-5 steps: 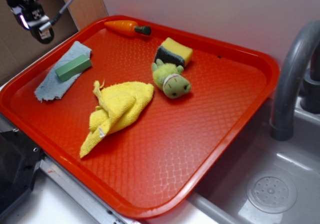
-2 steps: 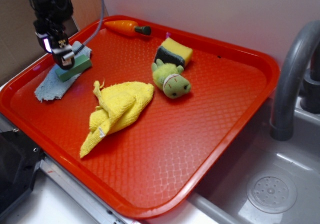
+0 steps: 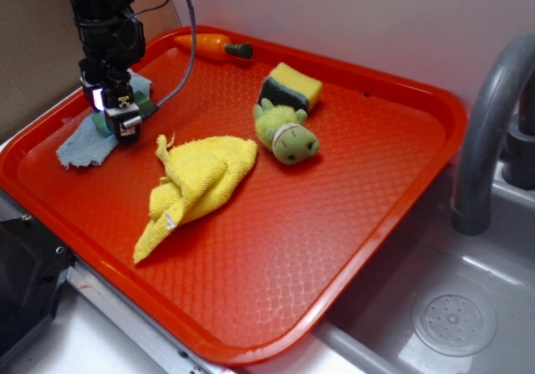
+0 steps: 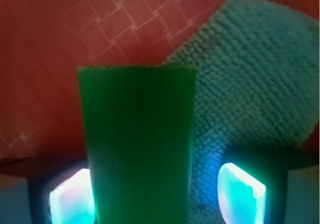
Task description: Grab the green block.
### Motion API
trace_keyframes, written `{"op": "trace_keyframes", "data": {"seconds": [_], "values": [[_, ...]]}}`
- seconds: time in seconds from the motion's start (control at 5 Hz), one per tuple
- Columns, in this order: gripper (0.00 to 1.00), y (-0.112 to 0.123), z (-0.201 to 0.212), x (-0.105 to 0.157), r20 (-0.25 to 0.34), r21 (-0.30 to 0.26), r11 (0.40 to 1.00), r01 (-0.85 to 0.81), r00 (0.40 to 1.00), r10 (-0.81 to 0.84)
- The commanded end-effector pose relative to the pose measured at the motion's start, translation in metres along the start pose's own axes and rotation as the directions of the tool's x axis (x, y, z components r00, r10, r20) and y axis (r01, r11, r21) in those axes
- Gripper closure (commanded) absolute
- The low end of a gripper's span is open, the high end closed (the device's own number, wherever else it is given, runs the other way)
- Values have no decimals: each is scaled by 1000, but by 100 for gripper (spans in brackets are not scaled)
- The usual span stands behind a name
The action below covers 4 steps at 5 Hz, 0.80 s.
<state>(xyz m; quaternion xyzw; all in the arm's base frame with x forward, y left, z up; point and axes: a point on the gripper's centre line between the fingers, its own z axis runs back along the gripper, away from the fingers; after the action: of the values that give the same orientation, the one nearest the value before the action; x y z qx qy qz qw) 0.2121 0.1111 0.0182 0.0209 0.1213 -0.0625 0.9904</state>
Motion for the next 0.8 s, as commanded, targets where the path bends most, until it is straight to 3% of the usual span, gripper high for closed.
{"op": "trace_keyframes", "data": {"seconds": [0.0,0.2,0.6], "values": [[100,-4,5,-1,26,37,999,33,999,-34],[100,-7,18,-3,35,33,999,25,999,-26],[100,-24,89,-18,81,8,998,-65,995,64]]}}
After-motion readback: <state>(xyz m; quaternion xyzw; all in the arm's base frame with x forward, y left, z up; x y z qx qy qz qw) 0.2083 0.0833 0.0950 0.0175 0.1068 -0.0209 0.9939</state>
